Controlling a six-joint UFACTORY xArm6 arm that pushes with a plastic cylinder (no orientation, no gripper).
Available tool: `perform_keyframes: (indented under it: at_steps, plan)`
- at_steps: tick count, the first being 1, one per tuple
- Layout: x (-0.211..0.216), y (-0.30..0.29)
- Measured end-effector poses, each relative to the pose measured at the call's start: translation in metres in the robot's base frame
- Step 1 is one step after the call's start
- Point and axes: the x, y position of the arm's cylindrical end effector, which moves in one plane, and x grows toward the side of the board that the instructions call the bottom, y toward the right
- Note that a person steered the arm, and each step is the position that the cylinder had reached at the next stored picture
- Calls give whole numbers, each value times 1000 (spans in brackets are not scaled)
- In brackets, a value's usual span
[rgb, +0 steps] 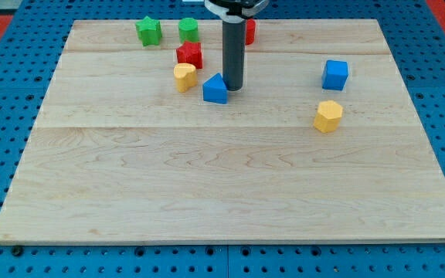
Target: Move the arm to the right of the blue triangle
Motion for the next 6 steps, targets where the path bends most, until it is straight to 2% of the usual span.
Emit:
perform_keyframes:
  at_steps: [2, 4, 5, 6]
  plan:
    - [28, -25]
    - [27, 2]
    - [24, 42]
    - [42, 14]
